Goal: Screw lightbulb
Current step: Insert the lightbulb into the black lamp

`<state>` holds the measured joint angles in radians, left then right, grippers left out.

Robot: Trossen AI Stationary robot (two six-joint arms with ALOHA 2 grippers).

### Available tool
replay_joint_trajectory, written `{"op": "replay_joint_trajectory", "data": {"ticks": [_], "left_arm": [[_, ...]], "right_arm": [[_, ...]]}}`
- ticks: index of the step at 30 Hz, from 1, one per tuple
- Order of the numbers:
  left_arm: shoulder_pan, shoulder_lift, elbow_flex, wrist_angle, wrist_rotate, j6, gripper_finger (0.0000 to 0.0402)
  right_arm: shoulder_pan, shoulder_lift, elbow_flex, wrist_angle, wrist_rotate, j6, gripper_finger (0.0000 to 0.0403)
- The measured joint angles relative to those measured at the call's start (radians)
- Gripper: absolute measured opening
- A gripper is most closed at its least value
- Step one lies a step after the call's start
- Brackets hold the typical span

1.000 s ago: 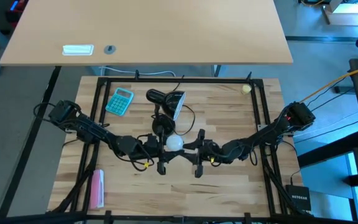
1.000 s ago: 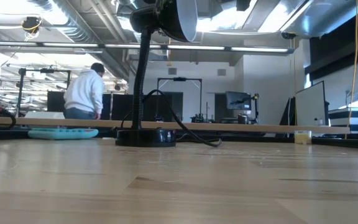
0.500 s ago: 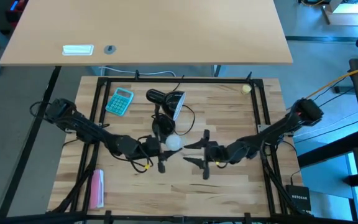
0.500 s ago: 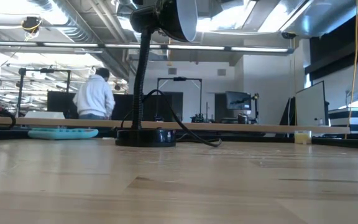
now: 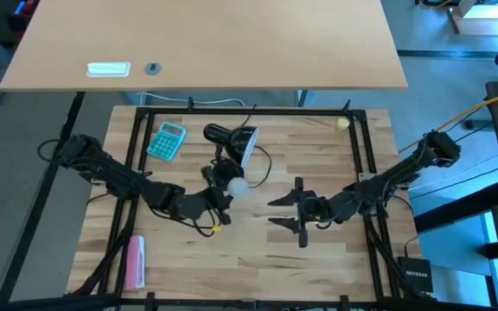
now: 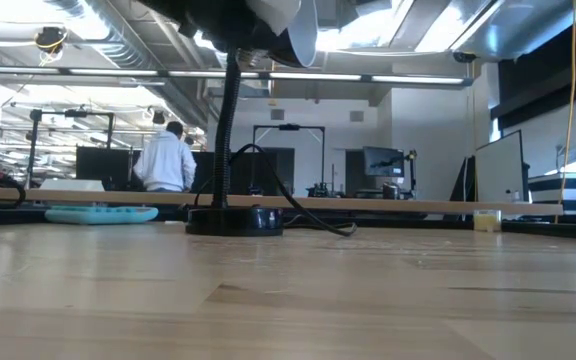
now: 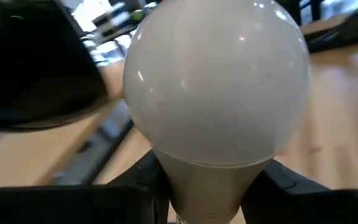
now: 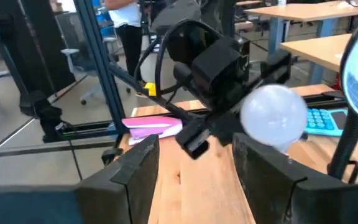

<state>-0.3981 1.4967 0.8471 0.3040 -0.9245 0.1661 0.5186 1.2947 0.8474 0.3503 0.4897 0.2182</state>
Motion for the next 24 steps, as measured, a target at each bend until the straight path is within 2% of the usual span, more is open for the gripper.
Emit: {"op": "replay_joint_trajectory", "data": {"ticks": [4,11,14,17,21,24], "left_arm": [[-0.002,0.0,0.0,-0.015,-0.075,0.09,0.0126],[-0.003,0.005,0.0,-0.109,-0.079,0.077,0.0126],[-0.003,0.019,0.0,-0.176,-0.079,0.049,0.0126],[0.005,0.05,0.0,-0.211,-0.058,0.032,0.0126],[0.031,0.122,0.001,-0.213,0.066,0.017,0.0126],[0.039,0.177,0.021,-0.278,0.097,-0.019,0.0126]], "right_arm": [[-0.062,0.004,0.0,-0.084,0.015,0.161,0.0219],[-0.165,0.125,0.0,-0.1,-0.032,0.4,0.0309],[-0.185,0.193,-0.001,-0.089,-0.027,0.517,0.0331],[-0.189,0.257,-0.001,-0.048,-0.01,0.586,0.0336],[-0.199,0.319,-0.001,0.012,-0.01,0.597,0.0327],[-0.199,0.327,-0.001,0.008,-0.012,0.563,0.0317]]}}
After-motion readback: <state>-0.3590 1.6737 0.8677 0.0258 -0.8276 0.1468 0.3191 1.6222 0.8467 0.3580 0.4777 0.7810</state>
